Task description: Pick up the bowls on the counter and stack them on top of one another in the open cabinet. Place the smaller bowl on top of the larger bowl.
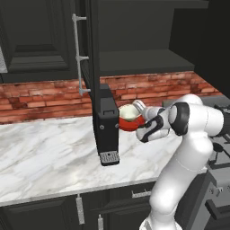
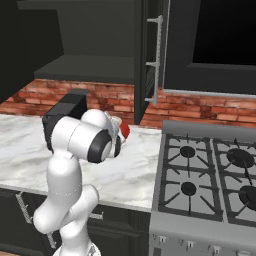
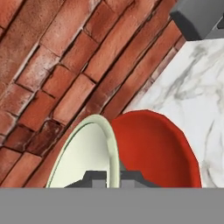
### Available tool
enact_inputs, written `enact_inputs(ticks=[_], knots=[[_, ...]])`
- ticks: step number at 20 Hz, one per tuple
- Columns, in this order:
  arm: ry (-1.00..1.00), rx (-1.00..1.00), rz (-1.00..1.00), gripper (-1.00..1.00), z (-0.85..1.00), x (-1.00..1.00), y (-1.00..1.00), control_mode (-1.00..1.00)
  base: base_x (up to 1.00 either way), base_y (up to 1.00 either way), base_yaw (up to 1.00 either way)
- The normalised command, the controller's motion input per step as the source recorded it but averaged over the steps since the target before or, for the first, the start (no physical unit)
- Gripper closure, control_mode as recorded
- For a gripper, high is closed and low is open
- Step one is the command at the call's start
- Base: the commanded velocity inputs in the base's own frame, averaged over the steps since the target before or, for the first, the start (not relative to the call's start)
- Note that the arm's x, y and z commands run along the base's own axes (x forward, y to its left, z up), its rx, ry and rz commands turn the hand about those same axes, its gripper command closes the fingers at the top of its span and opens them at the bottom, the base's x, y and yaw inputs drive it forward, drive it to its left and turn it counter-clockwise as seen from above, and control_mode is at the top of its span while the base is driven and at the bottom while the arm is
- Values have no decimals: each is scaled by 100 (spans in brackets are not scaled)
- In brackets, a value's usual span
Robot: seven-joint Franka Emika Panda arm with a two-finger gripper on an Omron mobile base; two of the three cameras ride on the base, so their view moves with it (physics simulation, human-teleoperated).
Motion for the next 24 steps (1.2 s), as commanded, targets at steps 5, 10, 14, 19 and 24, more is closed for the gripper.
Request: enact_inputs(ticks=[5,10,14,19,24], knots=[[0,0,-1,-100,4,6,0,-100,0,0,0],[4,2,-7,-100,57,34,0,-100,0,0,0],[15,0,-9,-100,80,21,-2,-100,0,0,0],[26,0,-3,-100,51,-15,-13,-100,0,0,0],[20,-2,-5,-100,67,-34,9,-100,0,0,0]])
